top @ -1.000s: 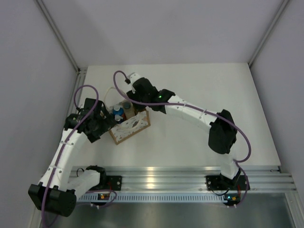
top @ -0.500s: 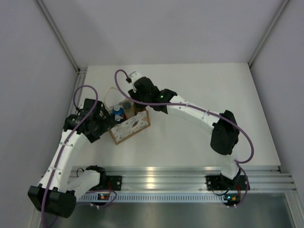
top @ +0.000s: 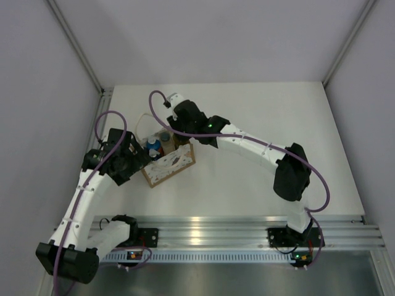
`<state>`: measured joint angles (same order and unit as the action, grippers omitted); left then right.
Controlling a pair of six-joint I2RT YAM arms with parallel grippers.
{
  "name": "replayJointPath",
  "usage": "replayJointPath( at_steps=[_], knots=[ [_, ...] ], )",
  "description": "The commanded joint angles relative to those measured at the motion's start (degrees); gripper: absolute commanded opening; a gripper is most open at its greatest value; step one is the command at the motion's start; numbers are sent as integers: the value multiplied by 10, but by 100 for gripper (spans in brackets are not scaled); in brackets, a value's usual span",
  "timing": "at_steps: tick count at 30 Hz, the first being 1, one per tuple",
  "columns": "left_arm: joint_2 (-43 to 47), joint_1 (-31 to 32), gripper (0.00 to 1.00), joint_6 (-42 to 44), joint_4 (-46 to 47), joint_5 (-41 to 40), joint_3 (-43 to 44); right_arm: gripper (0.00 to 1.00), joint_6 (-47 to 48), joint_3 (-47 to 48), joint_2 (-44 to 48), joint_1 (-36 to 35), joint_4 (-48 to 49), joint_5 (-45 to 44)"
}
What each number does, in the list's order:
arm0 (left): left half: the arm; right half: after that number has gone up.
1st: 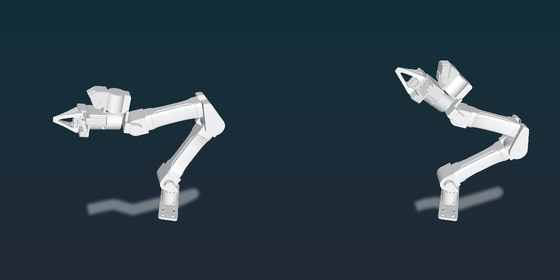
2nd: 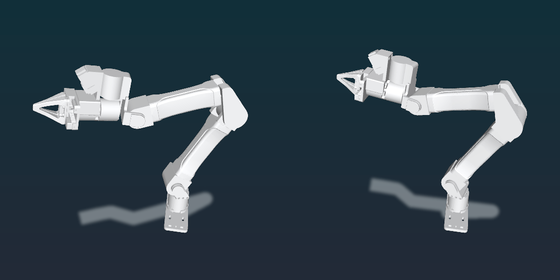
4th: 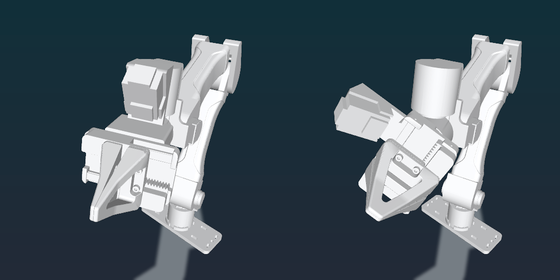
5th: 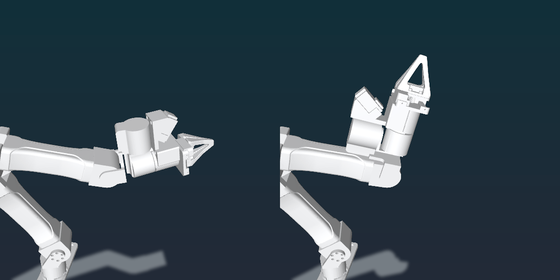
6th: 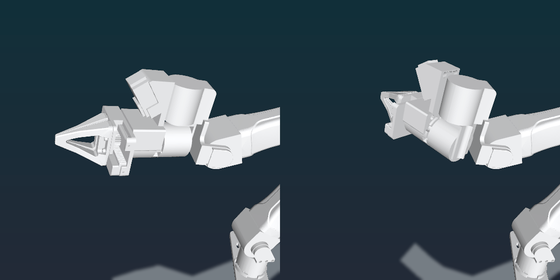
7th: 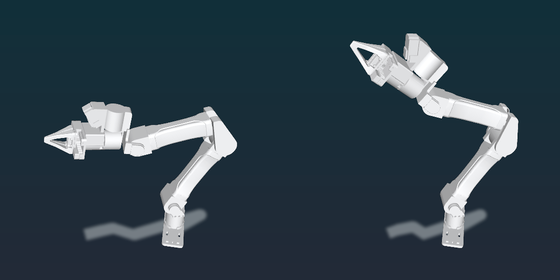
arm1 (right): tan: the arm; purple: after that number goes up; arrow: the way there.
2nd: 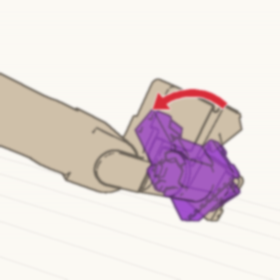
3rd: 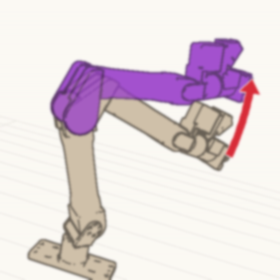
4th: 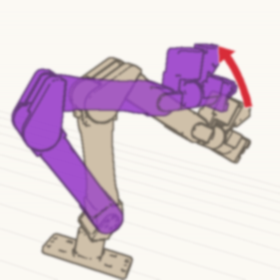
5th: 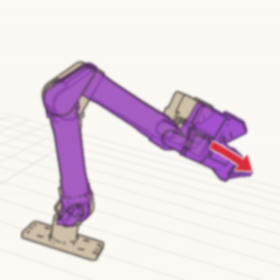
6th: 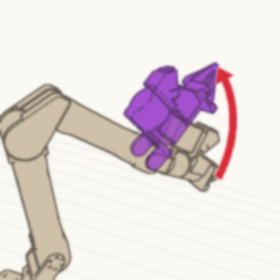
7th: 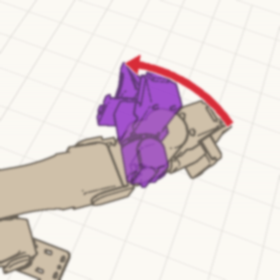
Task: Take the personal care products out of the canvas bag
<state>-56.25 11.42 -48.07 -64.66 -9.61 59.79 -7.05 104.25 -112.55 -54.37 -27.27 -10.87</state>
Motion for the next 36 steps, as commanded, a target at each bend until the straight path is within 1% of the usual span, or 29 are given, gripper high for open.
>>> replayJointPath(
  at_steps=[1, 16, 26, 36],
  knots=[
    [10, 0, 98, 2, 14, 4, 9, 0, 8, 12, 21, -9, 20, -9],
    [11, 0, 99, 11, 13, -1, 9, 0, 30, 76, 12, -9, 29, -8],
    [12, 0, 99, 9, 13, -3, 7, 0, 31, 97, 12, -8, 28, 1],
    [5, 0, 99, 10, 14, 0, 10, 0, 40, 105, 39, -8, 27, 4]
  ],
)
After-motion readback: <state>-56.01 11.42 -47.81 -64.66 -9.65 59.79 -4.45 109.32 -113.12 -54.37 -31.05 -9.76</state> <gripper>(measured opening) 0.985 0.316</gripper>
